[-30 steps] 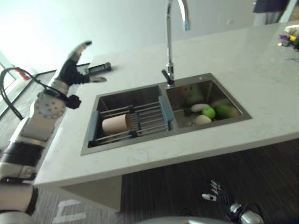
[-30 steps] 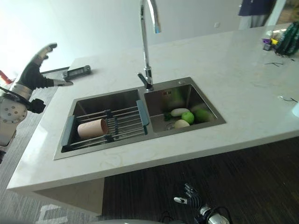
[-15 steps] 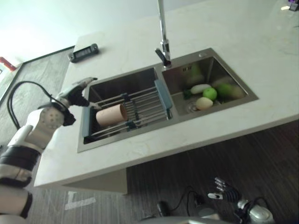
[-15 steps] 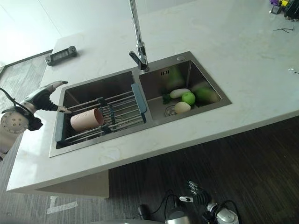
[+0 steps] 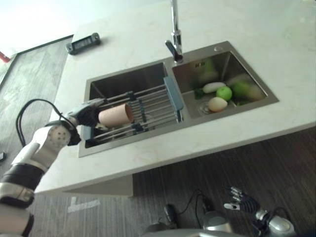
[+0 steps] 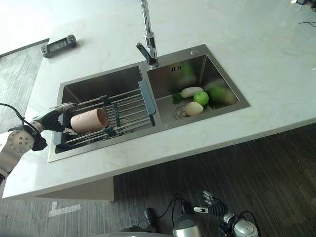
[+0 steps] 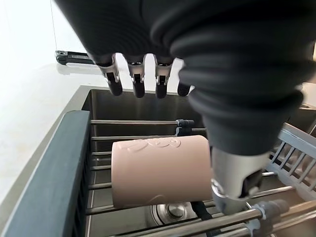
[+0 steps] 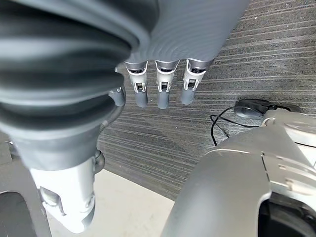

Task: Place the dishes in the dishwasher.

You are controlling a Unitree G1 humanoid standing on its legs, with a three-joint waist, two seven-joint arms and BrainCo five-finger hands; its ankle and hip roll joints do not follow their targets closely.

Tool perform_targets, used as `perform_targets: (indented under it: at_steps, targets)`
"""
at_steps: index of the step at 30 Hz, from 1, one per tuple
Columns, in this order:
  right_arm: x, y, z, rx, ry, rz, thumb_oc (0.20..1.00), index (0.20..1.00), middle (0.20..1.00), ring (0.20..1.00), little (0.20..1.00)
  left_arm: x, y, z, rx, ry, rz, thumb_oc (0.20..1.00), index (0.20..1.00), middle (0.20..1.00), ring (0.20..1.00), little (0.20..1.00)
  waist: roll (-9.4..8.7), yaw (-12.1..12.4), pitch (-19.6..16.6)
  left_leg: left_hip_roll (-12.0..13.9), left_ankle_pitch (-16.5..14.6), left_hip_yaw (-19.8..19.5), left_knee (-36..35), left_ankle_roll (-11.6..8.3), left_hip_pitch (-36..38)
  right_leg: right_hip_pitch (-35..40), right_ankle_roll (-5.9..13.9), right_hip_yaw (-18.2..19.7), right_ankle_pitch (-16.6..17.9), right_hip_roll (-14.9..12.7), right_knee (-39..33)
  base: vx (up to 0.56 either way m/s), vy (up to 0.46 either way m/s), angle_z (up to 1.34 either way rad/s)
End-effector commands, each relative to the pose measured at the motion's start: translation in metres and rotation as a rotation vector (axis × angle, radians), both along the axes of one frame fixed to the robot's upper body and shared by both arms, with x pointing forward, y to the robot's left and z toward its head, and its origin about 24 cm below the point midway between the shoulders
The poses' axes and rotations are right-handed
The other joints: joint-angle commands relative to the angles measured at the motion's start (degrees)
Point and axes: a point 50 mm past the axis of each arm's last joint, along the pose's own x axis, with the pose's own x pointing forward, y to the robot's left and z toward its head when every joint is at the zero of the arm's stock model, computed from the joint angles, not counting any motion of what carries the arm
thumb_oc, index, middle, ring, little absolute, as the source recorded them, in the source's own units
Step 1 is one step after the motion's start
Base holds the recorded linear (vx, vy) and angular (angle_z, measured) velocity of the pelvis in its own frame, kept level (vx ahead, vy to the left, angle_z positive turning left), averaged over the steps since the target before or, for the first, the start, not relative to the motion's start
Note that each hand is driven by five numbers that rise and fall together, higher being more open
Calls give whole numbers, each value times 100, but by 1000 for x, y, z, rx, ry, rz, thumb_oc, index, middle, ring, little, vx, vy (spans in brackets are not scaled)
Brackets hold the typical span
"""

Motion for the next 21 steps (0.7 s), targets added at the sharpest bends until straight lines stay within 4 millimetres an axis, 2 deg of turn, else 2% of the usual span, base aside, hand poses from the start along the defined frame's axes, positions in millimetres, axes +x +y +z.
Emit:
perform_targets:
  at_steps: [1, 9, 14, 17, 21]
  targets:
    - [17, 4, 16, 7, -102, 56, 1000, 1000, 1000, 1000, 1000, 13, 0, 30, 7, -150, 40, 1000, 1000, 1000, 1000, 1000, -106, -82, -94, 211, -407, -194, 231, -416, 71, -535, 782, -143, -301, -617, 738, 0, 0, 0]
    - [22, 6, 20, 17, -136, 55, 1000, 1000, 1000, 1000, 1000, 18, 5, 44, -11, -278, 89, 1000, 1000, 1000, 1000, 1000, -165, -74, 144, 224, -374, -248, 323, -425, -178, -775, 768, -80, -285, -622, 839, -36, -1, 0]
    - [28, 12, 21, 31, -160, 48, 1000, 1000, 1000, 1000, 1000, 22, 3, 54, -107, -361, 114, 1000, 1000, 1000, 1000, 1000, -219, -40, 294, 233, -341, -261, 363, -426, -346, -918, 758, -88, -258, -625, 871, -64, -21, 1]
    - [29, 14, 21, 35, -171, 47, 1000, 1000, 1000, 1000, 1000, 24, 2, 58, -87, -372, 107, 1000, 1000, 1000, 1000, 1000, -234, -41, 346, 242, -333, -252, 384, -428, -396, -970, 754, -93, -245, -632, 890, -46, -13, 0]
    - [31, 15, 23, 43, -184, 40, 1000, 1000, 1000, 1000, 1000, 28, -3, 56, -15, -299, 70, 1000, 1000, 1000, 1000, 1000, -239, -51, 394, 244, -330, -243, 406, -427, -444, -1017, 772, -105, -227, -646, 914, -10, -4, 0]
